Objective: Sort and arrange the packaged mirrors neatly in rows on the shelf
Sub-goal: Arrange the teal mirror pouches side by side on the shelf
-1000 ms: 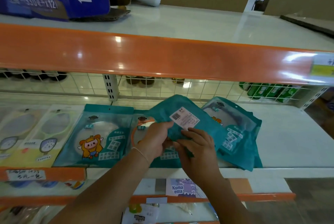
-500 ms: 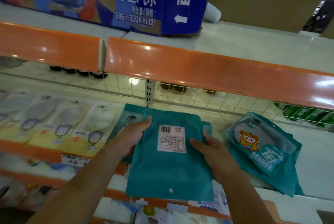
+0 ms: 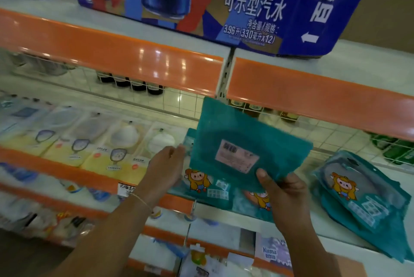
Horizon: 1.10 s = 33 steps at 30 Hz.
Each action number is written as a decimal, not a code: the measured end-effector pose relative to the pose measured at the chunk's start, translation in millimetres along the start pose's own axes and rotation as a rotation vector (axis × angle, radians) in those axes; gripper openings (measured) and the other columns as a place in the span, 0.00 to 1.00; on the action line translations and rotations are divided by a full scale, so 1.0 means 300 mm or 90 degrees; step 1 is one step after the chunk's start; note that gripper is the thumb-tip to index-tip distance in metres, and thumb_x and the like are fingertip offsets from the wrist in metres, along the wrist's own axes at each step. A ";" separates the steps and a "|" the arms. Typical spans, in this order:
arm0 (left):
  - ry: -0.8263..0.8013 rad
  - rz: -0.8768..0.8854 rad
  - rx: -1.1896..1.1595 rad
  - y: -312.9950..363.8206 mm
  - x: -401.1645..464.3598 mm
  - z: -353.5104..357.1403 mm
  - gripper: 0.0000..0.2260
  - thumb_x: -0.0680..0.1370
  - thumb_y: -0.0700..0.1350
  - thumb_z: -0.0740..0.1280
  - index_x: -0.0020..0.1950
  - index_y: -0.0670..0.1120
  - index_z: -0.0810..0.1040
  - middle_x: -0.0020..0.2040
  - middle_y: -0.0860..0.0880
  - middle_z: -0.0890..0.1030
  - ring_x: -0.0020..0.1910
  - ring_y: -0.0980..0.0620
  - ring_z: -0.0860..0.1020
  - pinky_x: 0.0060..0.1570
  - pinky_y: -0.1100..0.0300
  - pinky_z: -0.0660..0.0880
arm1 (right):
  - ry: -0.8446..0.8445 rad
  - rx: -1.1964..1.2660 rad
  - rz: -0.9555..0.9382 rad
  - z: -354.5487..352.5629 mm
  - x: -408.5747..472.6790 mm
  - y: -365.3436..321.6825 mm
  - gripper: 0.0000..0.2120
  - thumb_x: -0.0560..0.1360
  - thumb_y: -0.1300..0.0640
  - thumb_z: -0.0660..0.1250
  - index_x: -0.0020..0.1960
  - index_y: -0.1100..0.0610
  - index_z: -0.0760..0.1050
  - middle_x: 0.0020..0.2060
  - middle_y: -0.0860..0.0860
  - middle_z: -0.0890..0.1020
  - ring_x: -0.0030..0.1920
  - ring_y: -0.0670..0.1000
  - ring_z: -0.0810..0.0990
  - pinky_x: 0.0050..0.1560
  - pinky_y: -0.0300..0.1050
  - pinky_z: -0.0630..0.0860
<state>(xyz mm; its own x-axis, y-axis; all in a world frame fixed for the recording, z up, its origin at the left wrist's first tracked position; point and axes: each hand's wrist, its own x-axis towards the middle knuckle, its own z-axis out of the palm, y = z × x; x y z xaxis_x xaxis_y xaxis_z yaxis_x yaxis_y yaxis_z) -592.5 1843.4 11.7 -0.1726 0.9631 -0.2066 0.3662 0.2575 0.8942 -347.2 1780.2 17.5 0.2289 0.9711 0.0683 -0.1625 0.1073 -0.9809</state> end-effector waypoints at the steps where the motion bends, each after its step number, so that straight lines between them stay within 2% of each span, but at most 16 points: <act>1: -0.039 -0.033 -0.049 -0.005 0.003 -0.009 0.24 0.80 0.62 0.55 0.49 0.43 0.76 0.40 0.40 0.81 0.35 0.42 0.81 0.39 0.44 0.81 | -0.011 0.009 -0.069 0.014 -0.006 -0.009 0.10 0.65 0.57 0.80 0.46 0.55 0.85 0.54 0.62 0.82 0.50 0.55 0.84 0.42 0.52 0.83; 2: -0.116 -0.108 -0.152 0.003 -0.002 -0.021 0.26 0.80 0.64 0.56 0.53 0.41 0.77 0.44 0.38 0.82 0.37 0.41 0.82 0.38 0.46 0.81 | -0.036 -0.028 -0.172 0.018 -0.010 -0.011 0.09 0.66 0.59 0.78 0.46 0.54 0.85 0.51 0.59 0.84 0.51 0.56 0.84 0.47 0.50 0.82; 4: -0.366 -0.228 -0.419 0.020 -0.010 -0.050 0.31 0.77 0.65 0.59 0.65 0.39 0.75 0.58 0.34 0.79 0.51 0.36 0.81 0.49 0.42 0.80 | -0.101 -0.142 -0.345 0.026 -0.020 0.014 0.11 0.66 0.53 0.78 0.47 0.55 0.84 0.50 0.58 0.85 0.57 0.60 0.81 0.58 0.53 0.78; 6: -0.484 -0.237 -0.548 0.017 -0.018 -0.071 0.29 0.78 0.62 0.60 0.69 0.41 0.74 0.66 0.34 0.75 0.63 0.32 0.75 0.60 0.37 0.72 | -0.107 -0.270 -0.413 0.024 -0.021 0.047 0.13 0.66 0.49 0.78 0.47 0.54 0.82 0.50 0.57 0.85 0.61 0.61 0.78 0.62 0.51 0.76; 8: -0.489 -0.184 -0.535 0.003 -0.013 -0.079 0.21 0.79 0.54 0.62 0.63 0.40 0.79 0.61 0.34 0.78 0.60 0.33 0.76 0.61 0.39 0.72 | -0.083 -0.377 -0.442 0.030 -0.031 0.056 0.13 0.64 0.49 0.77 0.46 0.50 0.81 0.53 0.57 0.83 0.66 0.60 0.74 0.65 0.49 0.72; 10: -0.468 -0.144 -0.456 -0.002 -0.020 -0.081 0.14 0.75 0.49 0.70 0.49 0.38 0.84 0.48 0.34 0.82 0.49 0.35 0.81 0.55 0.43 0.76 | -0.059 -0.423 -0.441 0.030 -0.051 0.057 0.13 0.63 0.49 0.77 0.47 0.47 0.80 0.59 0.57 0.80 0.71 0.61 0.68 0.69 0.48 0.67; 12: -0.467 -0.118 -0.414 -0.027 -0.017 -0.092 0.18 0.73 0.47 0.72 0.55 0.34 0.81 0.53 0.27 0.78 0.52 0.28 0.77 0.59 0.36 0.72 | -0.022 -0.459 -0.420 0.031 -0.068 0.057 0.14 0.63 0.46 0.76 0.48 0.45 0.81 0.64 0.56 0.77 0.73 0.60 0.65 0.70 0.48 0.65; 14: -0.456 -0.093 -0.441 -0.041 -0.016 -0.093 0.16 0.77 0.42 0.66 0.62 0.34 0.77 0.58 0.28 0.77 0.55 0.30 0.77 0.61 0.37 0.72 | 0.022 -0.463 -0.381 0.023 -0.074 0.068 0.17 0.63 0.47 0.78 0.51 0.44 0.81 0.68 0.55 0.73 0.73 0.57 0.65 0.70 0.50 0.66; 17: -0.420 -0.039 -0.472 -0.040 -0.024 -0.083 0.10 0.76 0.39 0.65 0.53 0.35 0.81 0.42 0.37 0.82 0.40 0.42 0.81 0.45 0.51 0.80 | 0.086 -0.409 -0.290 0.034 -0.087 0.074 0.25 0.70 0.63 0.75 0.61 0.41 0.77 0.70 0.50 0.72 0.70 0.51 0.71 0.64 0.54 0.76; 18: -0.404 -0.015 -0.468 -0.045 -0.022 -0.080 0.07 0.76 0.38 0.64 0.45 0.39 0.82 0.35 0.43 0.80 0.34 0.47 0.79 0.38 0.57 0.78 | 0.111 -0.324 -0.224 0.046 -0.094 0.071 0.25 0.74 0.65 0.70 0.65 0.42 0.74 0.68 0.48 0.74 0.66 0.51 0.75 0.59 0.54 0.79; 19: -0.395 0.011 -0.465 -0.056 -0.019 -0.075 0.10 0.76 0.38 0.64 0.38 0.43 0.82 0.30 0.48 0.77 0.30 0.51 0.76 0.36 0.59 0.75 | 0.136 -0.200 -0.135 0.063 -0.104 0.060 0.22 0.78 0.63 0.65 0.67 0.43 0.72 0.64 0.47 0.78 0.62 0.51 0.79 0.53 0.52 0.81; 21: -0.370 0.039 -0.438 -0.063 -0.020 -0.064 0.17 0.78 0.36 0.64 0.31 0.48 0.81 0.28 0.51 0.72 0.30 0.55 0.72 0.37 0.62 0.70 | 0.163 -0.020 0.035 0.086 -0.119 0.043 0.15 0.81 0.54 0.61 0.66 0.47 0.74 0.55 0.50 0.84 0.54 0.53 0.84 0.47 0.51 0.80; 23: -0.365 0.049 -0.434 -0.067 -0.029 -0.053 0.20 0.78 0.34 0.63 0.28 0.48 0.80 0.26 0.52 0.71 0.27 0.57 0.70 0.33 0.65 0.69 | 0.107 -0.044 0.090 0.093 -0.131 0.037 0.15 0.78 0.47 0.61 0.58 0.54 0.79 0.47 0.55 0.86 0.47 0.55 0.85 0.44 0.52 0.79; 26: -0.361 0.065 -0.400 -0.079 -0.037 -0.036 0.20 0.78 0.33 0.63 0.28 0.47 0.78 0.25 0.53 0.72 0.26 0.57 0.71 0.31 0.66 0.70 | 0.066 -0.177 0.046 0.098 -0.139 0.046 0.17 0.74 0.48 0.65 0.49 0.63 0.77 0.39 0.58 0.84 0.39 0.54 0.84 0.36 0.48 0.79; 30: -0.355 0.038 -0.351 -0.083 -0.050 -0.020 0.12 0.78 0.35 0.63 0.35 0.41 0.78 0.27 0.50 0.73 0.27 0.55 0.73 0.31 0.63 0.72 | 0.110 -0.231 0.050 0.096 -0.131 0.059 0.11 0.77 0.53 0.65 0.44 0.62 0.76 0.33 0.56 0.83 0.33 0.52 0.82 0.33 0.49 0.77; 33: -0.344 0.018 -0.260 -0.082 -0.042 -0.012 0.05 0.79 0.39 0.67 0.45 0.39 0.78 0.30 0.46 0.76 0.30 0.53 0.76 0.34 0.61 0.76 | 0.133 -0.235 0.081 0.084 -0.122 0.077 0.11 0.79 0.54 0.65 0.44 0.61 0.76 0.34 0.59 0.82 0.34 0.58 0.83 0.37 0.57 0.79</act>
<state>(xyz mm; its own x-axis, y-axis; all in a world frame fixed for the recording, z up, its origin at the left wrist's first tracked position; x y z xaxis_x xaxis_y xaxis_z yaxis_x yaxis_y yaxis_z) -602.7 1824.7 -6.4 0.3522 0.9002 -0.2560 -0.0293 0.2841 0.9584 -383.5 1752.7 -3.2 0.4249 0.9034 -0.0580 0.1436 -0.1306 -0.9810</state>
